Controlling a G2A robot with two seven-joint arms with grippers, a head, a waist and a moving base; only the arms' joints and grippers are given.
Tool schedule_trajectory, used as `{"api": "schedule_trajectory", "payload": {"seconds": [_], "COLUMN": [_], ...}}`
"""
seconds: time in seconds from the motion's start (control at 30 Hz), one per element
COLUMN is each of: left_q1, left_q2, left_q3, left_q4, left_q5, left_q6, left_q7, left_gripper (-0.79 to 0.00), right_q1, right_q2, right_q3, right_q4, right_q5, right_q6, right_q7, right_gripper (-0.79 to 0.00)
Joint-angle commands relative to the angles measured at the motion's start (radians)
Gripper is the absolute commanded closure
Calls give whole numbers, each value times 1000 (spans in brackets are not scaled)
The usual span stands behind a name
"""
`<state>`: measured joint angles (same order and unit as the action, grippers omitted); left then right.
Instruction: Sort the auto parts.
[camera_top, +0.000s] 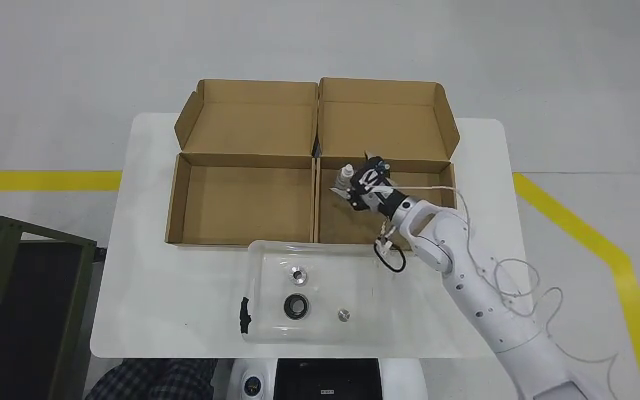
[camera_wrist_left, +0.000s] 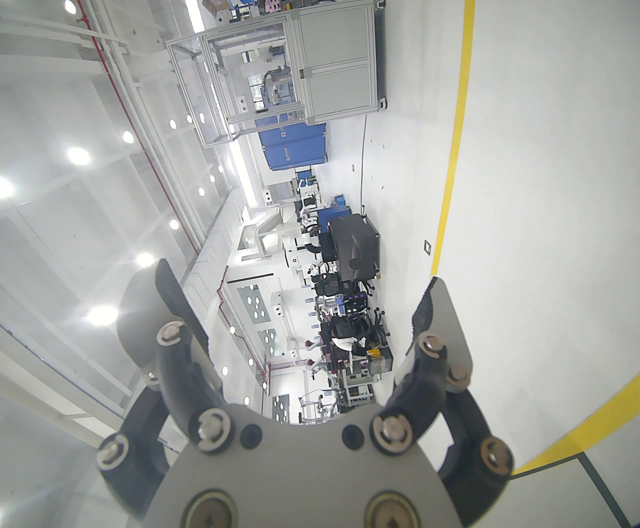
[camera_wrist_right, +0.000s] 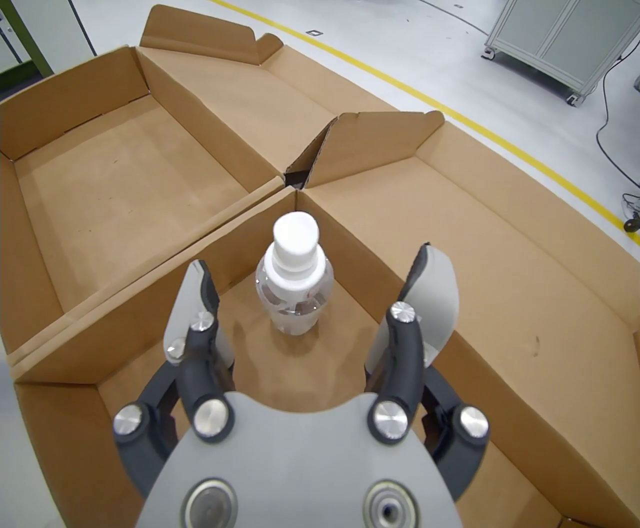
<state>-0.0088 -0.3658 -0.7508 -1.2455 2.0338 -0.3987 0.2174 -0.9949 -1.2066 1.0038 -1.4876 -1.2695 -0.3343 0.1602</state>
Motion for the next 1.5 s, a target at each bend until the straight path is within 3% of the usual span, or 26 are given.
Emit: {"api": "schedule_trajectory", "payload": {"seconds": [0.0,0.23,0.6,0.87,1.23,1.3,1.4,1.47], "left_q1": [0,0,0,0,0,0,0,0], "left_q2": [0,0,0,0,0,0,0,0], "left_q3": [0,0,0,0,0,0,0,0], "left_q4": [0,0,0,0,0,0,0,0], "left_q5": [0,0,0,0,0,0,0,0], "left_q6": [0,0,0,0,0,0,0,0], "left_q7": [0,0,0,0,0,0,0,0], "left_gripper": [-785,-785,-785,-785,-785,-785,-785,-785], "right_q1": [-14,-116,-316,-462,-576,-584,-590,-591], "right_q2": [4,25,61,88,118,122,126,128], "right_q3": [15,81,152,188,237,242,242,238], "right_q4": [-30,-215,-494,-603,-661,-661,-660,-656], "right_q5": [-7,-13,-71,-157,-214,-221,-232,-237], "right_q6": [-7,-68,-213,-340,-489,-504,-521,-527], "right_q7": [3,29,119,167,215,227,243,251], "right_gripper": [-680,-785,-785,-785,-785,-773,-680,-579]}}
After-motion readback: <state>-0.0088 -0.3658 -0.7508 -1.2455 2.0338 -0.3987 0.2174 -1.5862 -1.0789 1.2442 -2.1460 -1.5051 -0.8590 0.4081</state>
